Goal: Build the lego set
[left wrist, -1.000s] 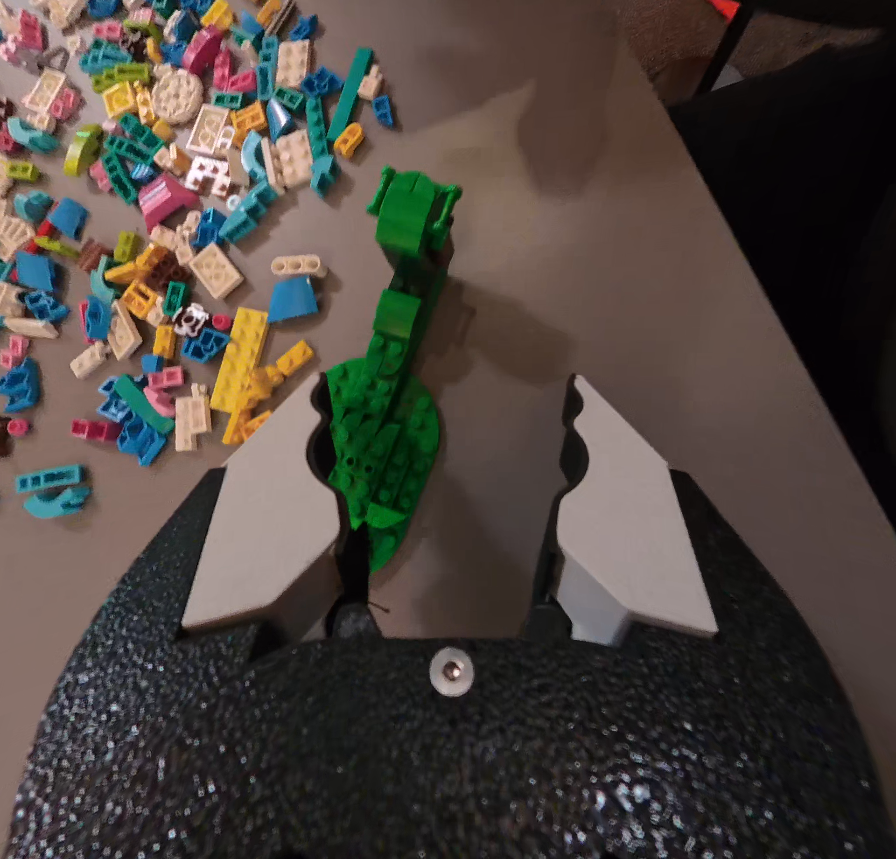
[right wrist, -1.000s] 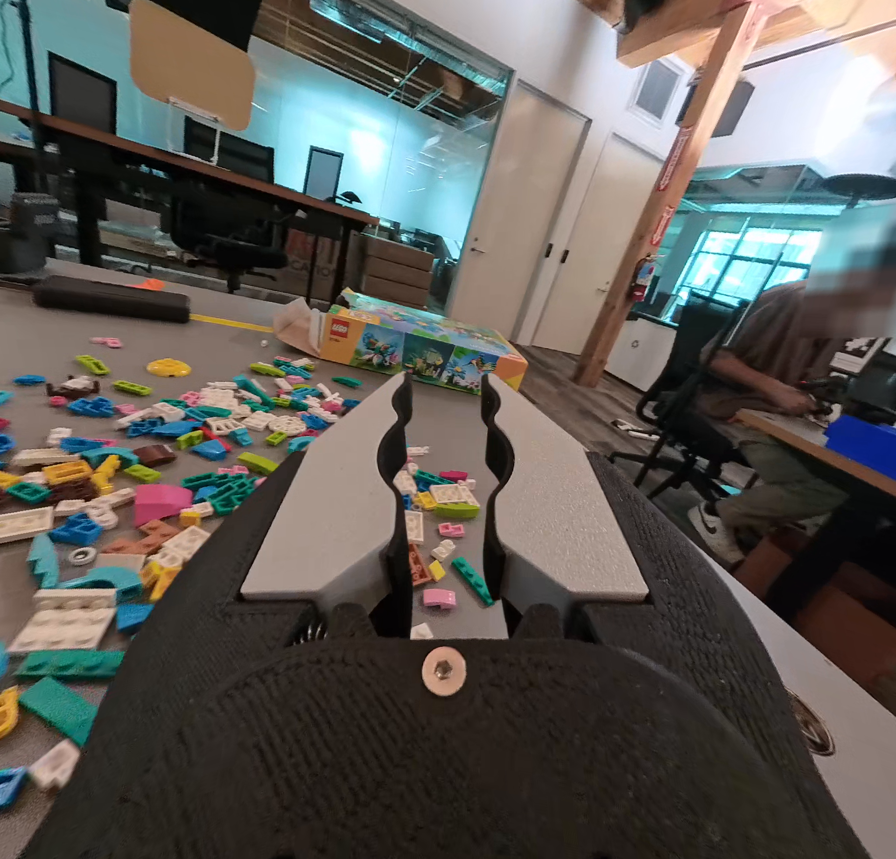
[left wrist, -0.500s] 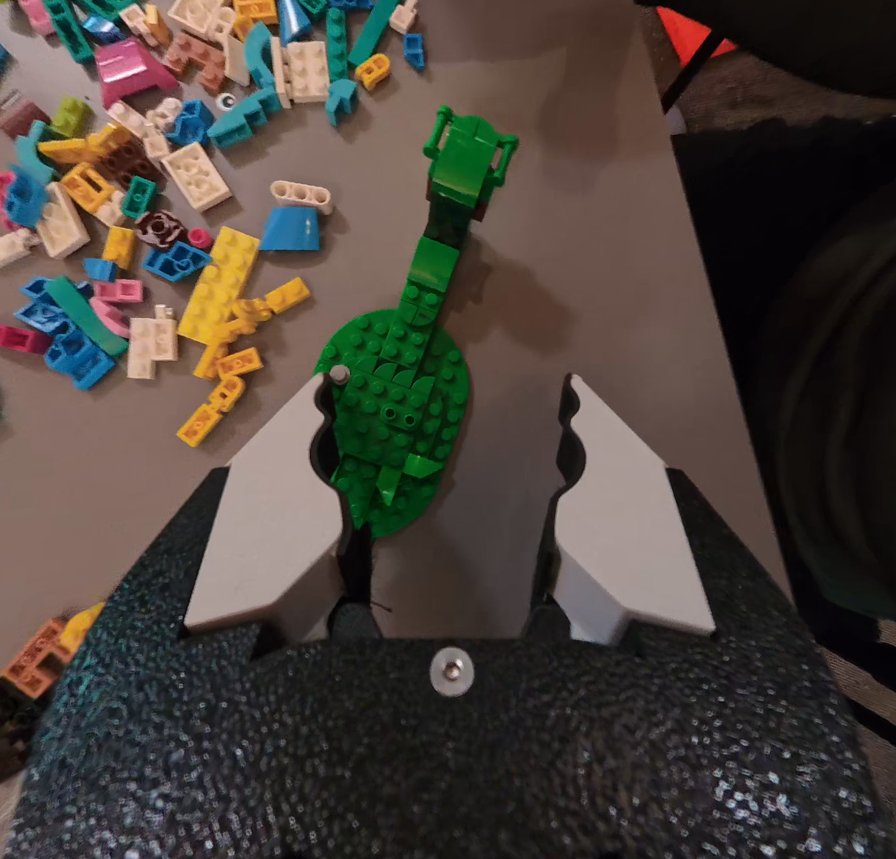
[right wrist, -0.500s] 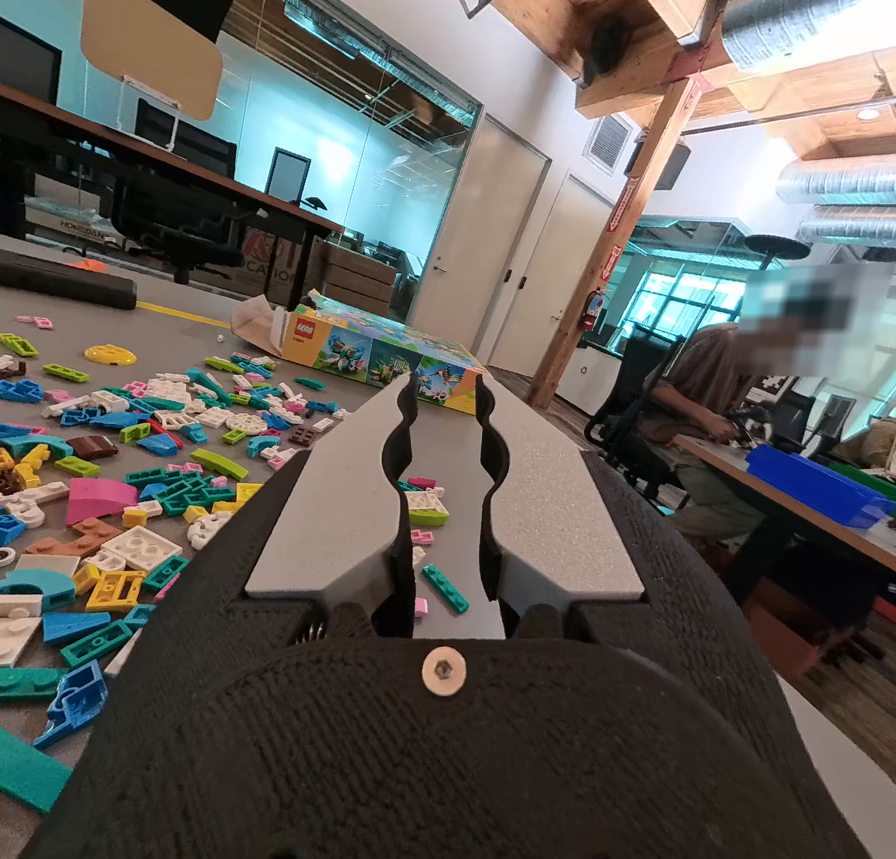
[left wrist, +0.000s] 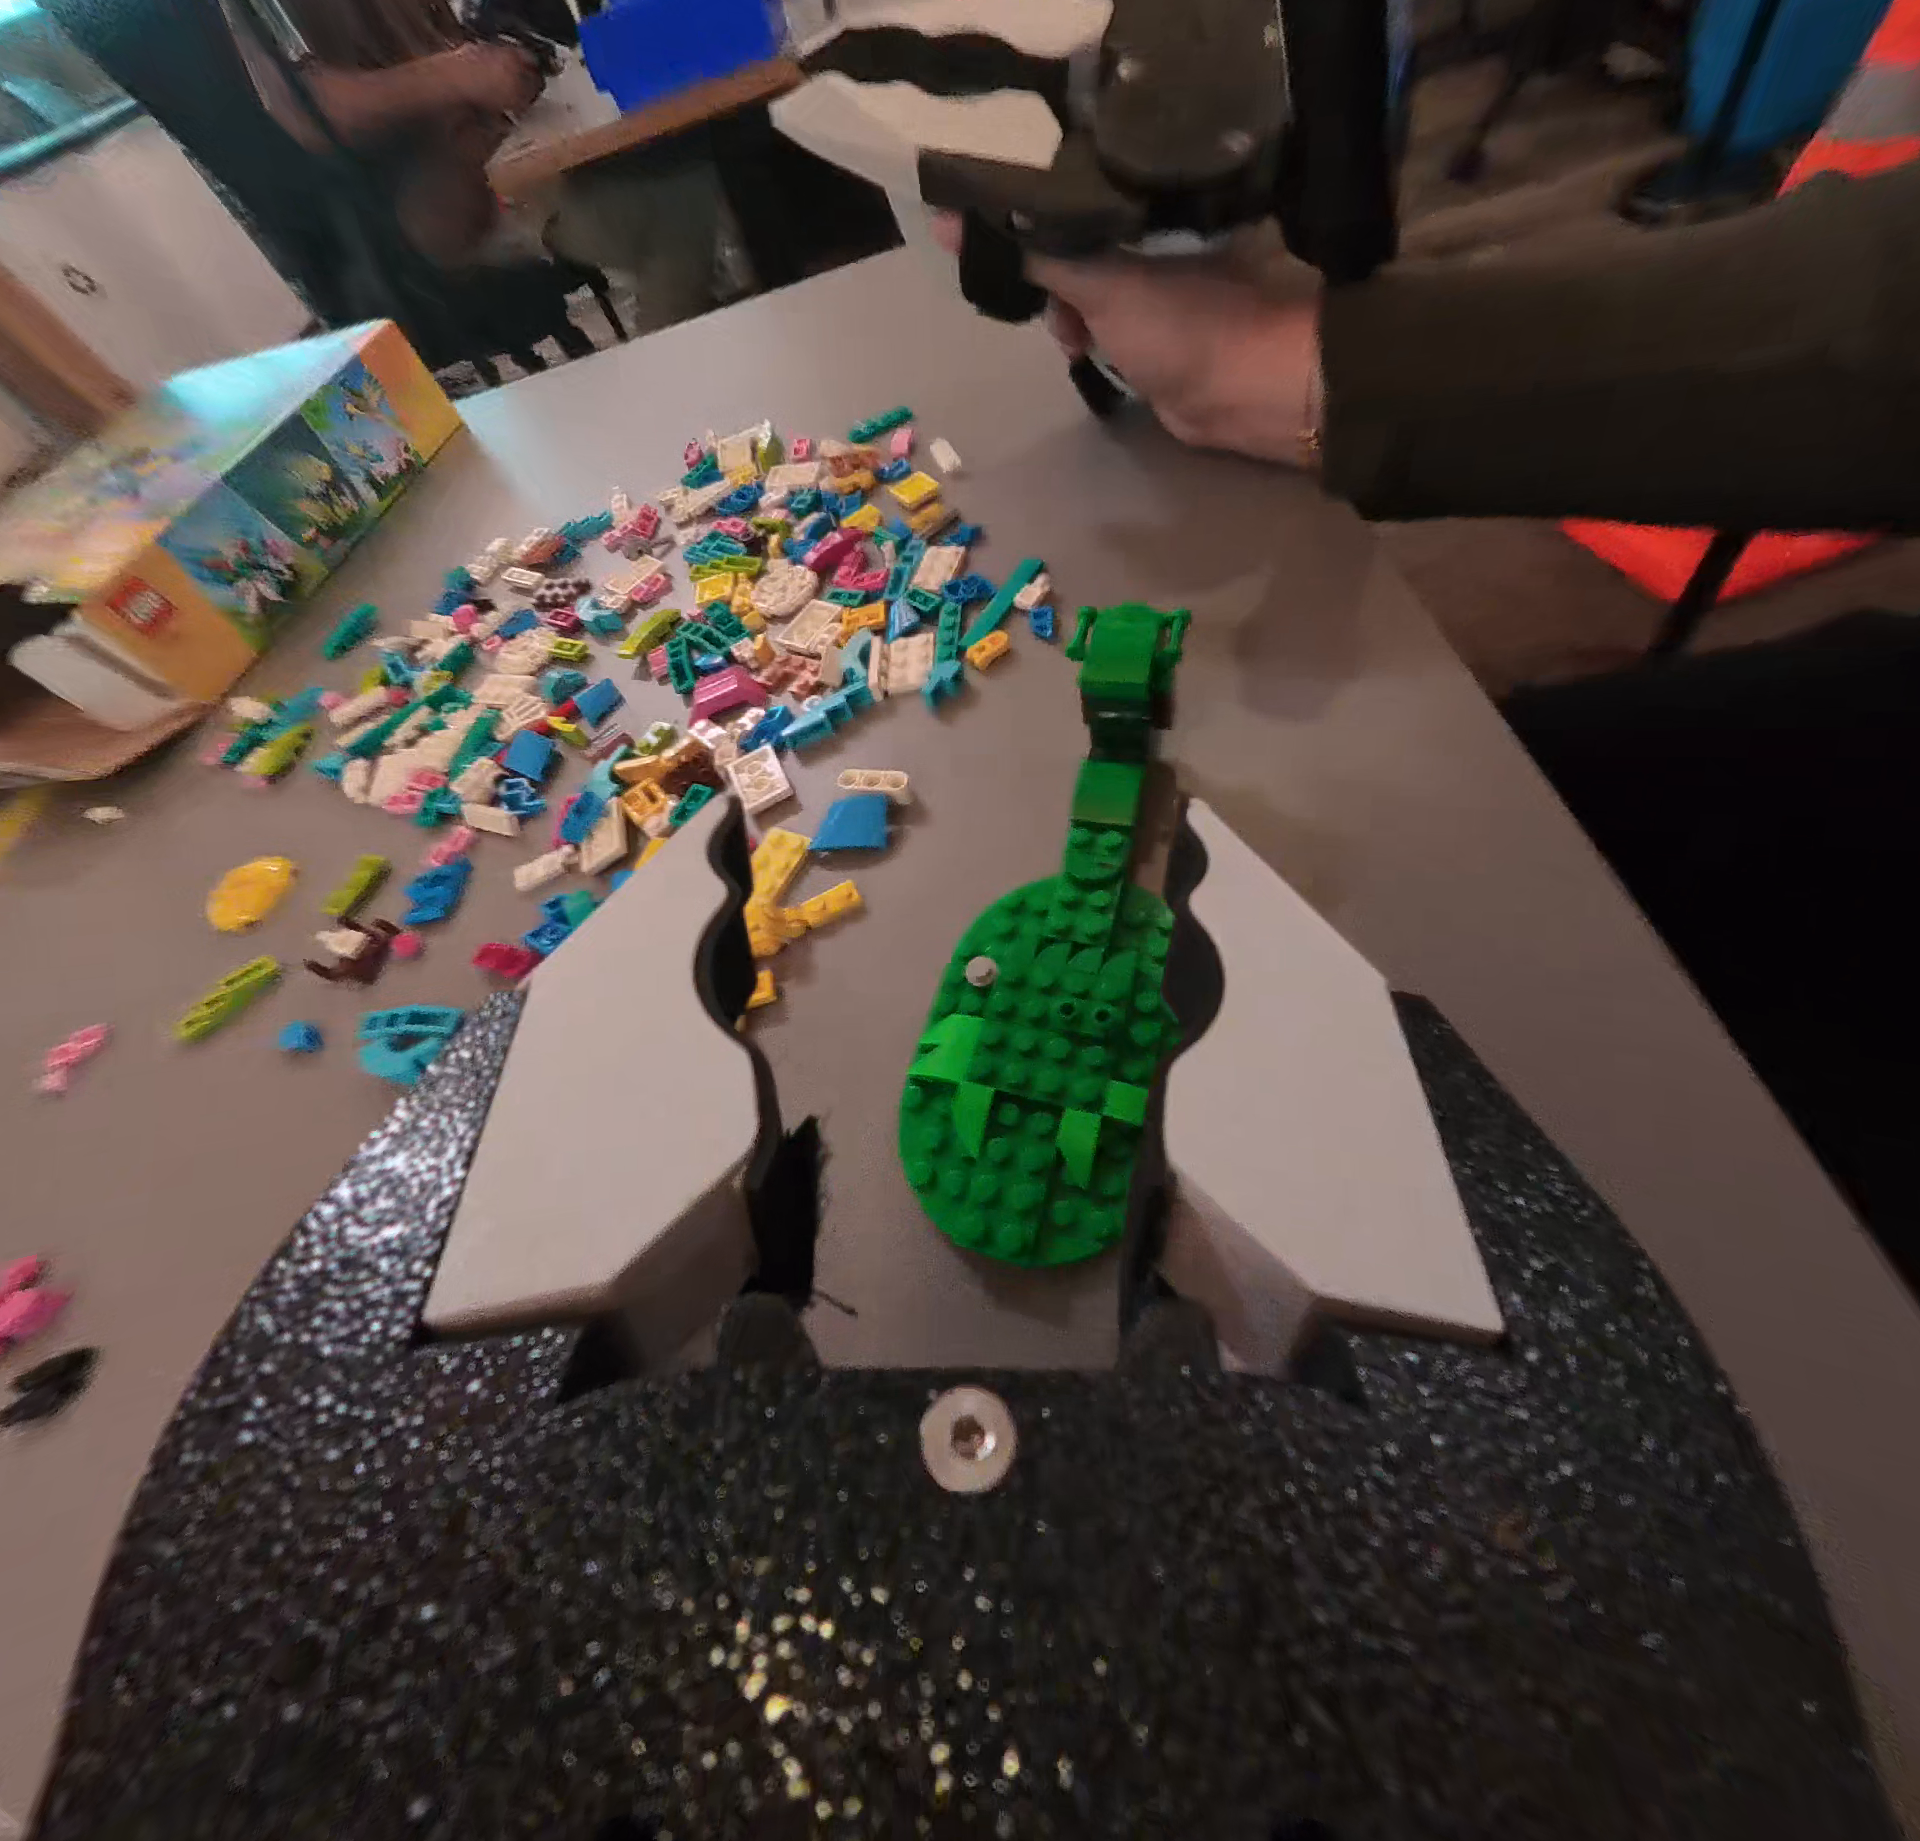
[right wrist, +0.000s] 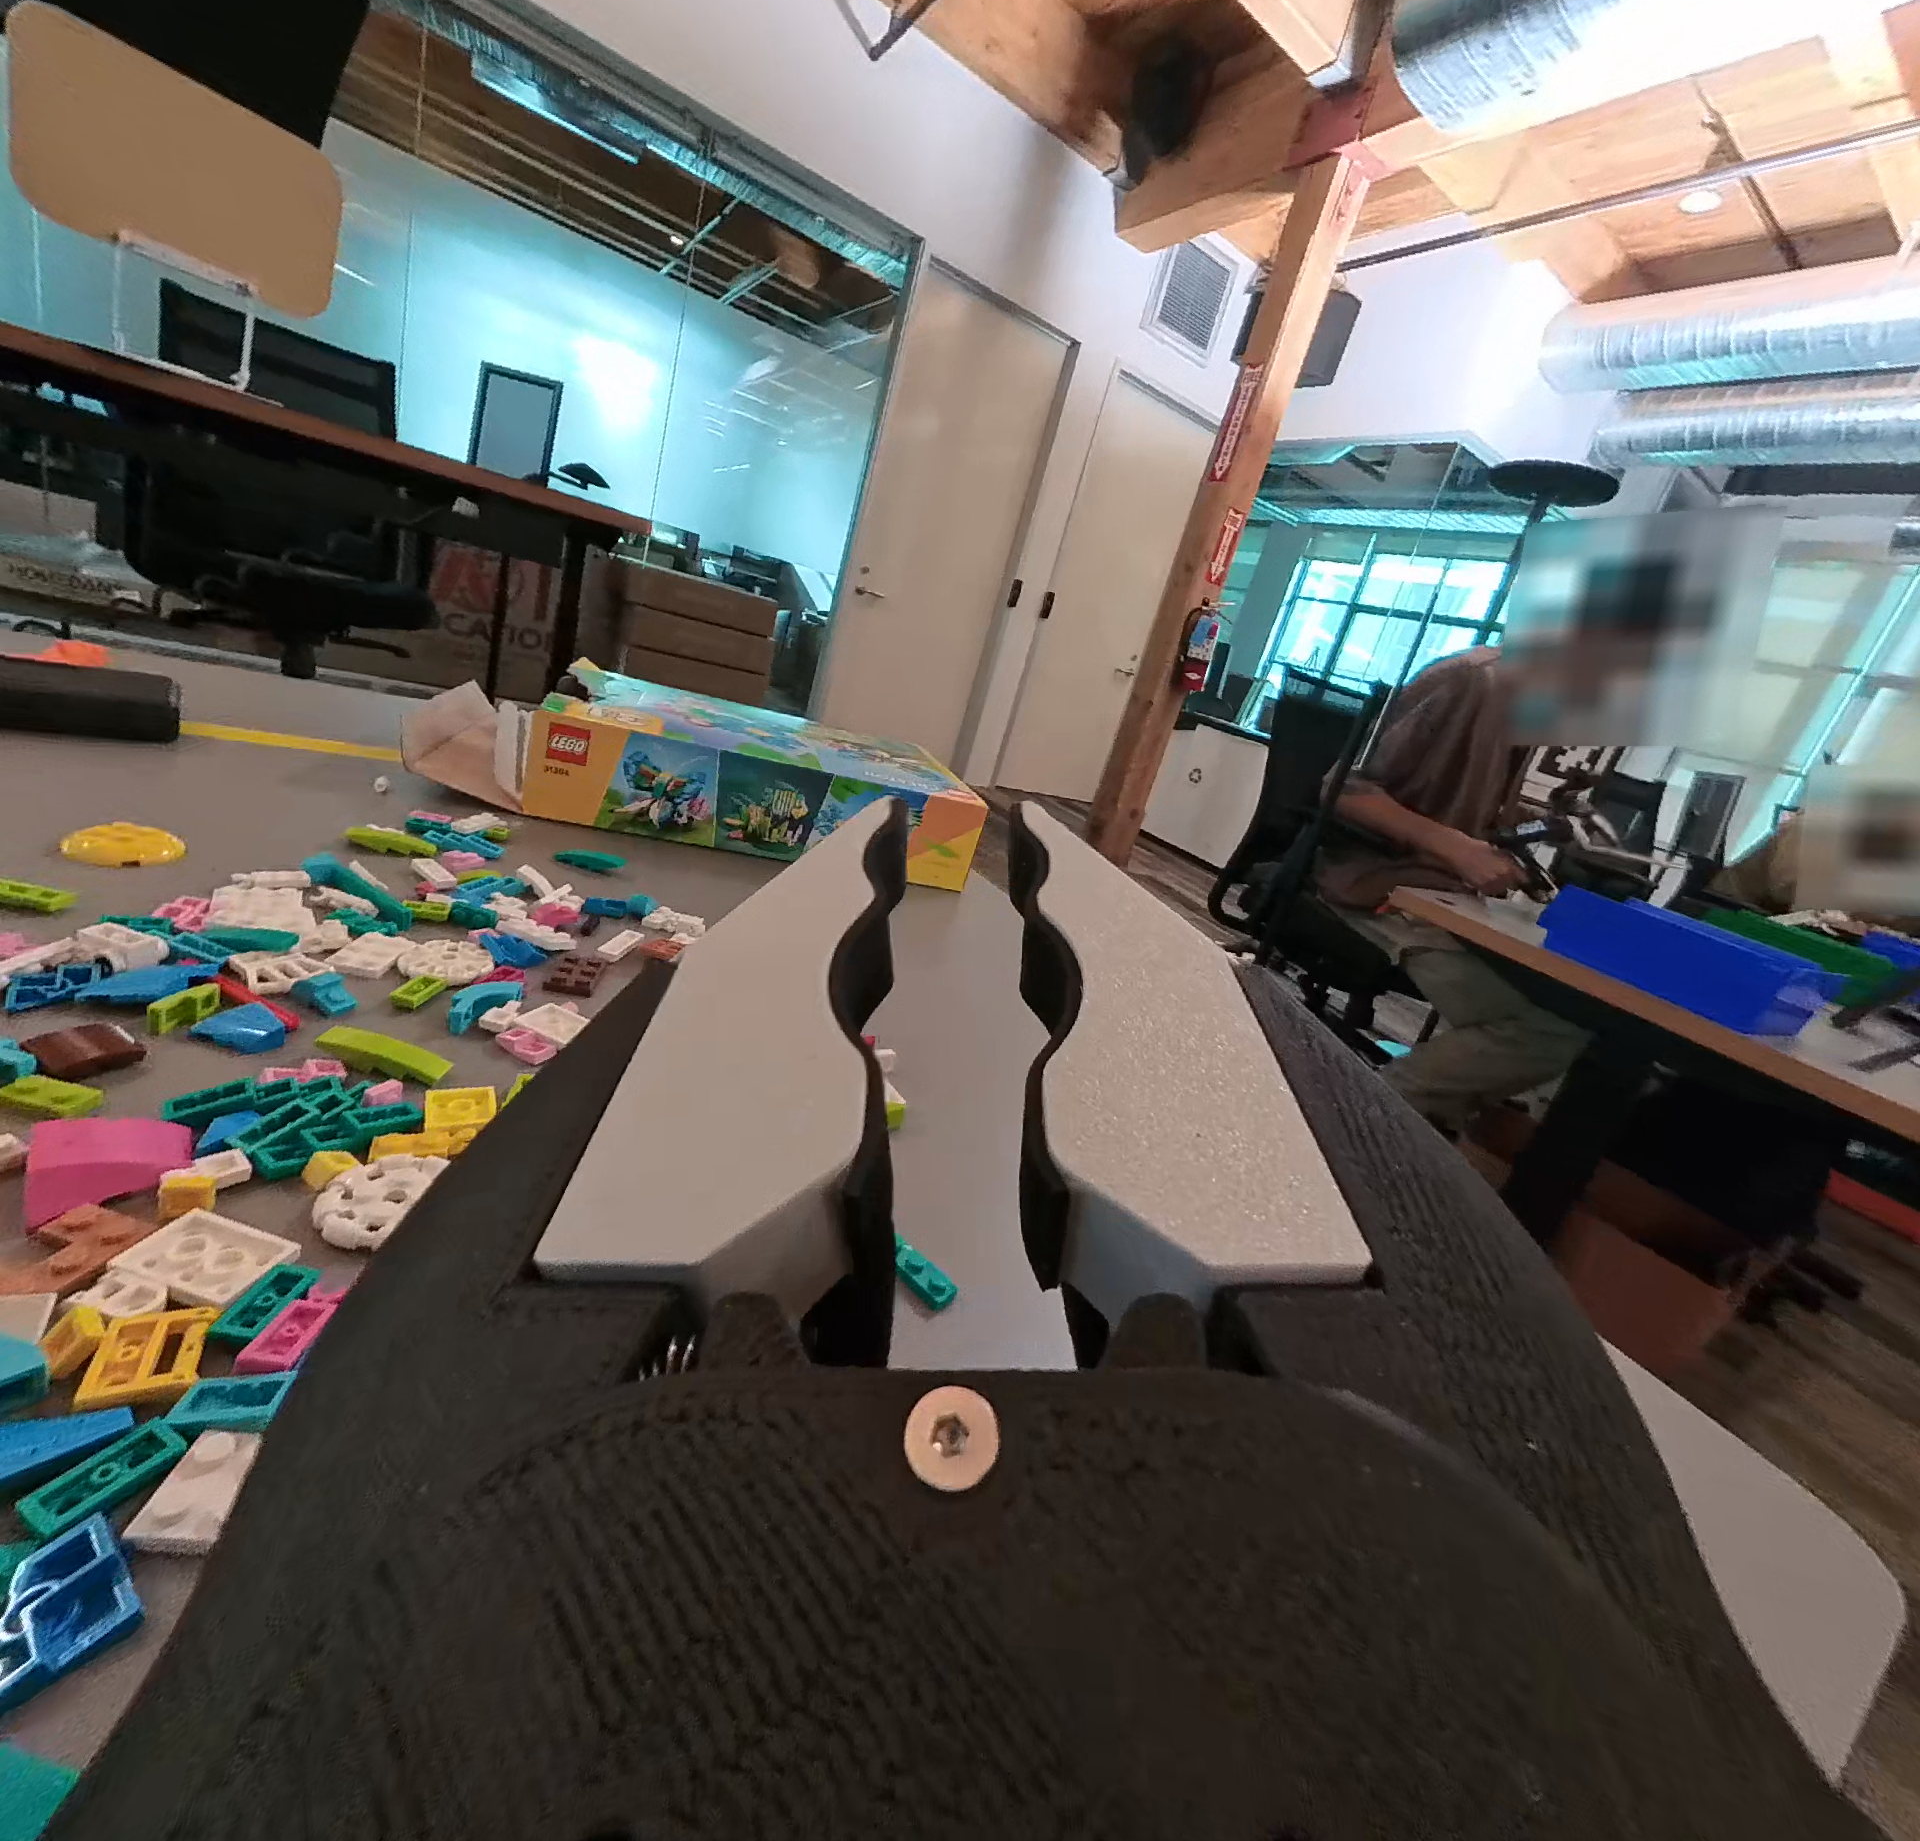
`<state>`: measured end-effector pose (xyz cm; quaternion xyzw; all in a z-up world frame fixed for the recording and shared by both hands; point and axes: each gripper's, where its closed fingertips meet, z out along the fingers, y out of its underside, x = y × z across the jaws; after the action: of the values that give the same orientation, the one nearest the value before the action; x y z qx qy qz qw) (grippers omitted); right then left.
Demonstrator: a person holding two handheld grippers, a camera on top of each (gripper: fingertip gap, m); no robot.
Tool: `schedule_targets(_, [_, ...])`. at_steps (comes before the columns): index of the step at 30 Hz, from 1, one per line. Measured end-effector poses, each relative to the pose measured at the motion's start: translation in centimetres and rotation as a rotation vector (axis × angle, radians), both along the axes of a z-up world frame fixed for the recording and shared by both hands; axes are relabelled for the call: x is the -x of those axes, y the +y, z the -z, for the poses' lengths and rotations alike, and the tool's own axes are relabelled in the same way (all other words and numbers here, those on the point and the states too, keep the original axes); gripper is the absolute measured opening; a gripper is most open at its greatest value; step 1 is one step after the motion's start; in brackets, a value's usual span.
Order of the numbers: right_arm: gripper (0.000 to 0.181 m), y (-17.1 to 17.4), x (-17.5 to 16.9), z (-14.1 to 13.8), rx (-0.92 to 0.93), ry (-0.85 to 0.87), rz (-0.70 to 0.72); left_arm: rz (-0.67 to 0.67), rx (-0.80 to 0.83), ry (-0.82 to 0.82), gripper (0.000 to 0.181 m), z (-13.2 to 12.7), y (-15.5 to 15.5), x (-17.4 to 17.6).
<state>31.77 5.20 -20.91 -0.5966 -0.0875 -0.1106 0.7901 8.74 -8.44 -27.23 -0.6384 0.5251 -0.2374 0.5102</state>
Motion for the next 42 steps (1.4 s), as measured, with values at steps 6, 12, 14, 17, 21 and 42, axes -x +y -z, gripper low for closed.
schedule_targets(6, [0.0, -0.6, -1.9, -0.5, -0.044, 0.129, 0.004, -0.098, -0.087, -0.151, 0.076, -1.2, 0.8, 1.4])
schedule_targets(12, [0.0, -0.4, -1.3, -0.2, -0.018, 0.061, 0.013, -0.165, -0.176, -0.257, 0.049, -2.5, 1.1, 2.5])
schedule_targets(14, [0.0, -0.3, -1.1, -0.1, -0.008, 0.032, 0.023, -0.235, -0.162, -0.259, 0.033, -2.2, 2.1, 3.4])
schedule_targets(17, [0.0, -0.1, -0.7, 0.0, 0.001, 0.007, 0.018, -0.317, -0.115, -0.264, 0.012, -1.7, 3.4, 4.5])
schedule_targets(21, [0.0, -0.1, -0.5, 0.1, 0.006, -0.008, 0.016, -0.35, -0.121, -0.238, 0.0, -1.5, 3.9, 4.9])
schedule_targets(42, [0.0, 0.2, 0.6, 0.4, 0.027, -0.053, -0.026, -0.274, -0.08, -0.149, 0.0, -0.1, 3.2, 3.6])
